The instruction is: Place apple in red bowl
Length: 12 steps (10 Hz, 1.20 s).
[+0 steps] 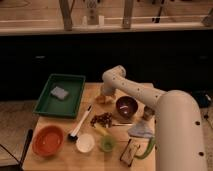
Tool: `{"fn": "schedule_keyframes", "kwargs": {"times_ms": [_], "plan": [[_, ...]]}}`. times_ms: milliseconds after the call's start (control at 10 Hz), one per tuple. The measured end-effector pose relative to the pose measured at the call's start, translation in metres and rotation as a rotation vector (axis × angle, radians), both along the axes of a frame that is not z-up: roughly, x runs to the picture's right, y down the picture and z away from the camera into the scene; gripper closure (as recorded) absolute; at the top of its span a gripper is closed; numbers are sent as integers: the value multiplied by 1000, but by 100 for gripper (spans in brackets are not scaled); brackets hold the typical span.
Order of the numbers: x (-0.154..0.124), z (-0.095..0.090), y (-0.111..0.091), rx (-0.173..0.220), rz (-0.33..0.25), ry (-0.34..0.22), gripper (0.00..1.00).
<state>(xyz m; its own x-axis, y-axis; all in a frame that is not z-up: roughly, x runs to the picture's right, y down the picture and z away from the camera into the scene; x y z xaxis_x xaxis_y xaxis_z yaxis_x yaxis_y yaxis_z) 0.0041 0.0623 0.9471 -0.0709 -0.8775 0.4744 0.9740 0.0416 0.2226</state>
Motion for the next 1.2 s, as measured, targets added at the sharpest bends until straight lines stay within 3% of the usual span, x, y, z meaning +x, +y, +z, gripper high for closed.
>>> {"fn": "schedule_keyframes", "kwargs": {"times_ms": [300, 700, 1200], "plan": [[-10, -3, -1, 2, 54, 23, 20], [-23, -11, -3, -41, 164, 50, 20], [-37, -15, -12, -84, 254, 126, 20]]}}
